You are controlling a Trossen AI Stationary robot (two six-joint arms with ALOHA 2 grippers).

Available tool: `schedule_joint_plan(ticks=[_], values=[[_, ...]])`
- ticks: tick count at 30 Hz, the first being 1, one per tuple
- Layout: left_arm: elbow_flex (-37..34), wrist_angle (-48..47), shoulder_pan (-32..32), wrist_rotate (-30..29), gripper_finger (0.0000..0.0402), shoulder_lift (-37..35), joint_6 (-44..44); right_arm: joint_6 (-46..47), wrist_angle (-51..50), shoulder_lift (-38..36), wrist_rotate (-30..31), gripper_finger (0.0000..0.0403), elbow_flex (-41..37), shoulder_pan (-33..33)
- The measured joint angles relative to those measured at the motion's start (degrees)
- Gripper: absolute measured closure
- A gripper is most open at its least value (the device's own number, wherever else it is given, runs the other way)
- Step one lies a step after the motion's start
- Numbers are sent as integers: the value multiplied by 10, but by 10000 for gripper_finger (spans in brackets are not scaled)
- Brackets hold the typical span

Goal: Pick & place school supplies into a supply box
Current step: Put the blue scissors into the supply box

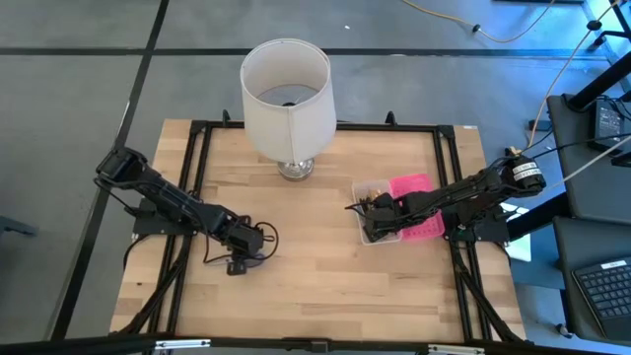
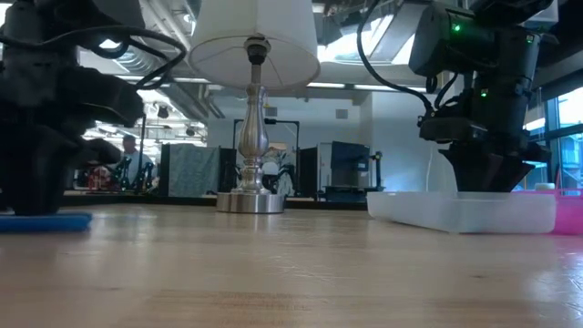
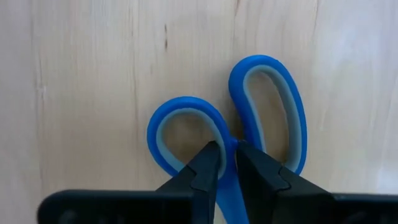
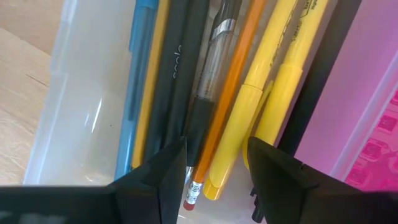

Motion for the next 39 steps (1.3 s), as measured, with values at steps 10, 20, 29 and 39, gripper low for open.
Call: schedule_joint_plan(ticks=[10, 20, 29, 39], values=[[0, -16, 4, -2, 364, -29, -9, 0, 2, 0, 0, 229, 0, 0], [1, -9, 4, -4, 385, -30, -9, -1, 3, 0, 0, 229, 0, 0], [2, 14, 3, -4, 387, -30, 3, -19, 0, 0, 8, 229, 5, 0], [2, 62, 3, -19, 388, -30, 29, -95, -11, 0, 101, 229, 100, 19]])
